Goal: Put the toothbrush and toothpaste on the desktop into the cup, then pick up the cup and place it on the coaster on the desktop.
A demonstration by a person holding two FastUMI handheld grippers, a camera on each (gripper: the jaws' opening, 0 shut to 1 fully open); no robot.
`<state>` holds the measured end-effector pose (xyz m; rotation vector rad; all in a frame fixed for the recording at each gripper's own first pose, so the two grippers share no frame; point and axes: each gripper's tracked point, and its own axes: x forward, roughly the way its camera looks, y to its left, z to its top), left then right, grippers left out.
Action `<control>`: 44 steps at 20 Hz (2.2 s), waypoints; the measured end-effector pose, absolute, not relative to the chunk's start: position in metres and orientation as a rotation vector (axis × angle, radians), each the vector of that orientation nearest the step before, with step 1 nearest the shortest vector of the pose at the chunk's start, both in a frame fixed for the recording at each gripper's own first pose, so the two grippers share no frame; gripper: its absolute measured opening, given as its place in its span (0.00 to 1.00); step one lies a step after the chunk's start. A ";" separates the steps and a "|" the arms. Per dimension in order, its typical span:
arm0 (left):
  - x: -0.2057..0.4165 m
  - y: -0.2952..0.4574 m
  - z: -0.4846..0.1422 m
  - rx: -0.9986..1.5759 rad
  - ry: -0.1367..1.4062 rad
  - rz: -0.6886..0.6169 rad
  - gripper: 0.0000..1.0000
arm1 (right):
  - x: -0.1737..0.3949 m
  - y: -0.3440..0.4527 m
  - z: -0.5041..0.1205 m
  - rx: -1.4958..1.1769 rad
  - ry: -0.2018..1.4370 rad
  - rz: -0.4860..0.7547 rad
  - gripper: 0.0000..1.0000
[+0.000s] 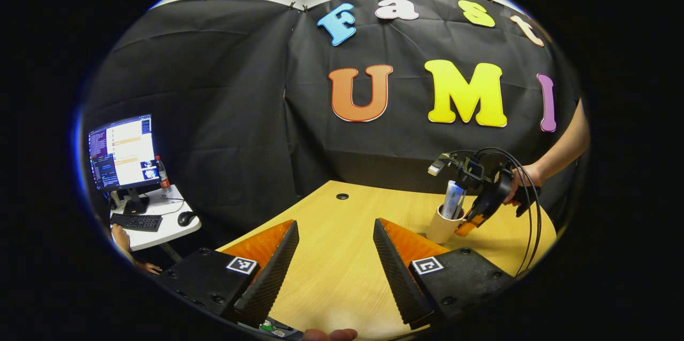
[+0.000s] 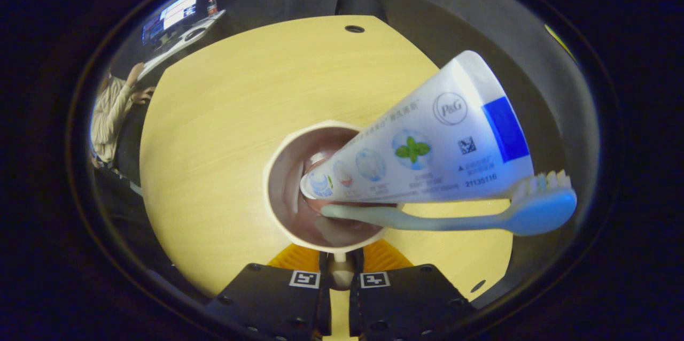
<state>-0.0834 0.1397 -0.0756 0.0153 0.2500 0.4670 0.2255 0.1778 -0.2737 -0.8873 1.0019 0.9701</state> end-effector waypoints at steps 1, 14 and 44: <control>-0.086 0.143 -0.075 0.015 0.251 0.472 0.89 | 0.225 0.186 -0.273 -0.890 1.006 0.968 0.13; -0.112 0.181 -0.084 -0.011 0.278 0.524 0.89 | 0.220 0.212 -0.294 -0.937 1.100 0.927 0.13; 0.029 0.017 0.073 -0.077 0.030 0.013 0.96 | 0.076 -0.015 0.098 -0.021 -0.019 0.059 0.96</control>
